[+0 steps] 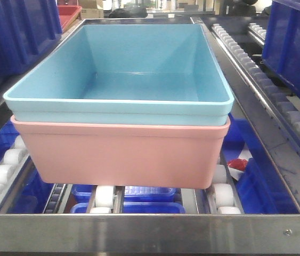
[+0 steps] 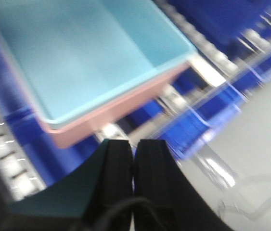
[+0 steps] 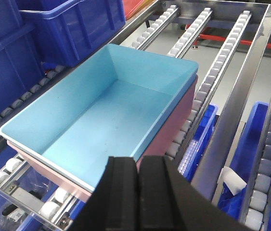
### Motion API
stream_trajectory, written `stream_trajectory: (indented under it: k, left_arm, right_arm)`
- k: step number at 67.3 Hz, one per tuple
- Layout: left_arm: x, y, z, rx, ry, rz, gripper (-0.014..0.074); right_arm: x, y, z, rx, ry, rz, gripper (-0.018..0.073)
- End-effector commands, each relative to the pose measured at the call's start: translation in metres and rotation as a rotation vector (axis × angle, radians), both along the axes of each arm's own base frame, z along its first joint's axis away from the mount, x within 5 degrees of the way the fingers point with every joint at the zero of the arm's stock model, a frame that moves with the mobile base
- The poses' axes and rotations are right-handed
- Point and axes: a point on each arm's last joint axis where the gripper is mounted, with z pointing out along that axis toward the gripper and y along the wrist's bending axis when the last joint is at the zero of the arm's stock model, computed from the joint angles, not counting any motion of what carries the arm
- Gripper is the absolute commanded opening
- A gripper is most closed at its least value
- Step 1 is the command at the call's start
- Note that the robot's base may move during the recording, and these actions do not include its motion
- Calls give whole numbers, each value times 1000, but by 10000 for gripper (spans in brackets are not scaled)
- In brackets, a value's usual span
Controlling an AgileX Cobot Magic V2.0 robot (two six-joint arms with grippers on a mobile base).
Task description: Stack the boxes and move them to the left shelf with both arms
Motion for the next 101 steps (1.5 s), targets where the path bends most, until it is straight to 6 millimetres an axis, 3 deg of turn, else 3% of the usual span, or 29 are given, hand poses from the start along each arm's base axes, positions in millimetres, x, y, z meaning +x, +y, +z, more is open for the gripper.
stream_trajectory:
  k: [1, 15, 28, 46, 71, 86, 101]
  left_arm:
    - [-9, -7, 12, -63, -49, -150, -3]
    - [-21, -24, -7, -123, -114, -366, -3]
    - [-8, -31, -43, -303, -232, -276, -3]
    - [4, 4, -80, -355, -329, -23, -3]
    - [2, 57, -124, -352, -512, 456, -4]
    - [3, 69, -147, -324, -580, 646, -4]
    - [3, 73, -146, -320, -616, 712, -4]
  right_arm:
    - [-1, 1, 15, 40, -90, 25, 25]
    - [-1, 1, 15, 40, -90, 25, 25]
    - [-1, 1, 15, 40, -90, 25, 25]
    - [-1, 1, 15, 40, -90, 25, 25]
    - [-1, 1, 15, 40, -90, 25, 25]
    - [-1, 1, 15, 40, -90, 25, 25]
    - [-1, 1, 15, 39, -90, 25, 25]
